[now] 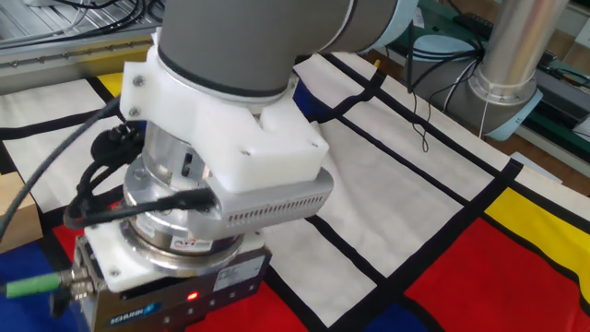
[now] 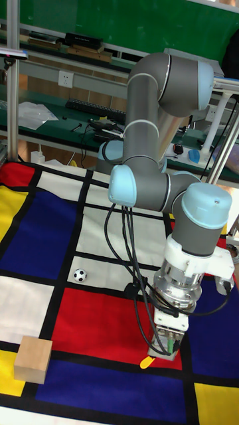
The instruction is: Attach the bubble ring to the ball
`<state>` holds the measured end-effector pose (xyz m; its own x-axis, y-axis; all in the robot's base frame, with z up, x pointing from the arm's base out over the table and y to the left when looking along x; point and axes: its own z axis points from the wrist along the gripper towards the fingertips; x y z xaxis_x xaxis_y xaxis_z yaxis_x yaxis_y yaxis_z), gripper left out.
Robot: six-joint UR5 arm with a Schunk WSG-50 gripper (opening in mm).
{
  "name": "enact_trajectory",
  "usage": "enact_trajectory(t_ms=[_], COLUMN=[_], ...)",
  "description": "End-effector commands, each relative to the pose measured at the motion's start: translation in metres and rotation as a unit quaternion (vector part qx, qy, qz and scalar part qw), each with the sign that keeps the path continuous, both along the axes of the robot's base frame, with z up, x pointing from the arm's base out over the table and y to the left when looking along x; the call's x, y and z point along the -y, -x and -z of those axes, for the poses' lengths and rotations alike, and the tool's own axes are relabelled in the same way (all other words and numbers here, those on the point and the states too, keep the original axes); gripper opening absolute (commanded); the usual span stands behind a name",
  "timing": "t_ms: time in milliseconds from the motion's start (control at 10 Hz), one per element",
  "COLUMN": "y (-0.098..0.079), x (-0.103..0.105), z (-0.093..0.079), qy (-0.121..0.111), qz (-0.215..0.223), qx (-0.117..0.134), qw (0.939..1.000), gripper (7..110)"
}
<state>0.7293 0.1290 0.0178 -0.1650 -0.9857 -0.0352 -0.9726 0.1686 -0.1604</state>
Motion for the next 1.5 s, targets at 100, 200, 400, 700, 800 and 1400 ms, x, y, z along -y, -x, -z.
enact_trajectory(t_ms=[100,200,400,700,800,1400], y=[-0.005,0.003,0.003,-0.001,0.0,-0.004], x=[-0.006,-0.002,0.0,-0.007,-0.004,0.001], z=[0.022,0.02,0.008,0.012,0.015,0.018], qy=[-0.005,0.01,0.024,0.003,0.008,0.029], qz=[-0.031,-0.062,-0.147,-0.195,-0.199,-0.202], qx=[0.003,-0.012,-0.002,0.025,0.029,0.054], qw=[0.9995,0.9979,0.9888,0.9806,0.9795,0.9774], gripper=[22,22,22,44,44,44])
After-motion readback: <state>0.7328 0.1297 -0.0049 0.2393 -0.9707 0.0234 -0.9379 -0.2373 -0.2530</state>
